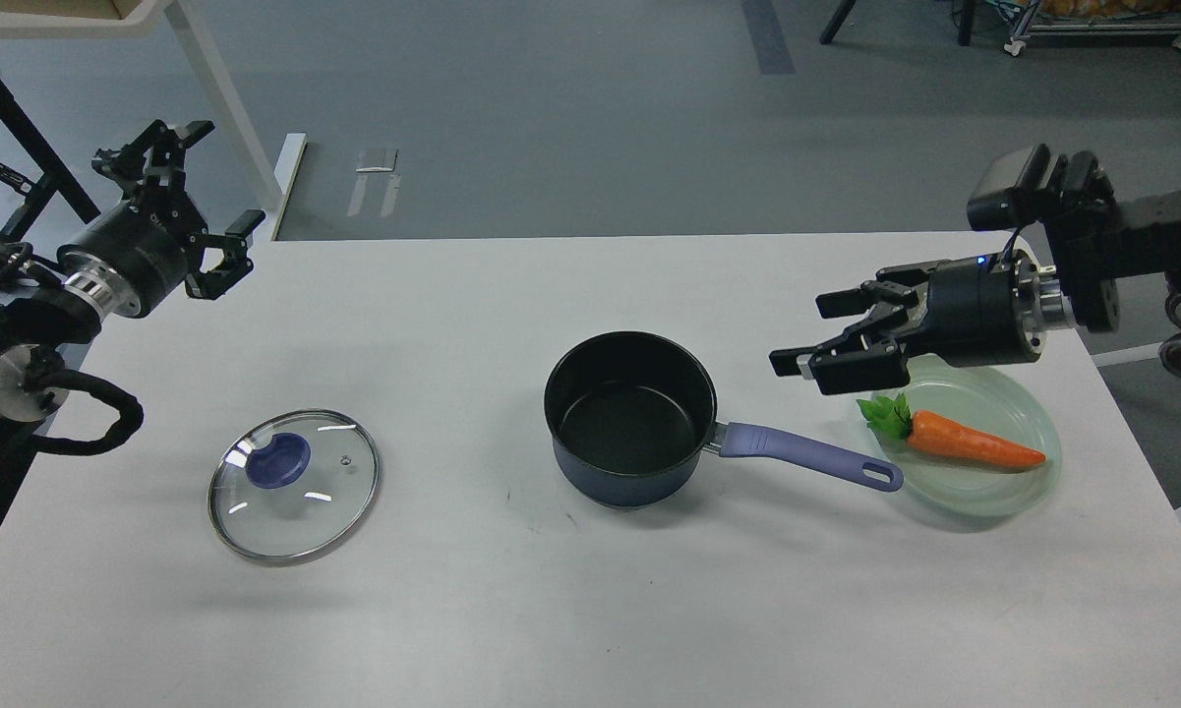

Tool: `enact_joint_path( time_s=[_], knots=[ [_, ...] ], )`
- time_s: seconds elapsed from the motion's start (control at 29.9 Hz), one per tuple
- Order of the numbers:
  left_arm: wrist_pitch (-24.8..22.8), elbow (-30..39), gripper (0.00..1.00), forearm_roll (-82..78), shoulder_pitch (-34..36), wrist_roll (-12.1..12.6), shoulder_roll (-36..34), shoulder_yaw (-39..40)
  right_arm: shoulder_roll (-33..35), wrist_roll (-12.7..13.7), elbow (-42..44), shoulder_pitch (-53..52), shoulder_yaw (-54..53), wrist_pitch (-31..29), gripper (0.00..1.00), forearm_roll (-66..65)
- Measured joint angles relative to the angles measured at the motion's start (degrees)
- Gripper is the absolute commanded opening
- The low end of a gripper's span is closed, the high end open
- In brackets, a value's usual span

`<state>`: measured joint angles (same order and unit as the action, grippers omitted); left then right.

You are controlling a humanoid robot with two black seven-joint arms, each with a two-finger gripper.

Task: Open pot lid

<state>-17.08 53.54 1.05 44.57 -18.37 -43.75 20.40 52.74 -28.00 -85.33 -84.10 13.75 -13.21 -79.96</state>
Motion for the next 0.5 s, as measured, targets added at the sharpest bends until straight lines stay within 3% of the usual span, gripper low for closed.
enact_joint_path(
  time_s=[0.23,0.37,0.5],
  knots=[
    [-0.17,0.00,0.99,0.09,-0.11,-0.41,1.09,0.05,-0.62,0.00,3.56,5.22,-4.96,6.55,0.99,35.23],
    [-0.17,-0.02,0.99,0.10,-0.36,-0.67,2.05,0.34,-5.94,0.01,8.08,10.67,-8.10,12.85,0.99,54.08],
    [-0.17,-0.10,0.99,0.09,-2.07,-0.66,3.47,2.65,-12.80,0.01,15.60,18.18,-15.17,15.23,0.99,66.18]
  ],
)
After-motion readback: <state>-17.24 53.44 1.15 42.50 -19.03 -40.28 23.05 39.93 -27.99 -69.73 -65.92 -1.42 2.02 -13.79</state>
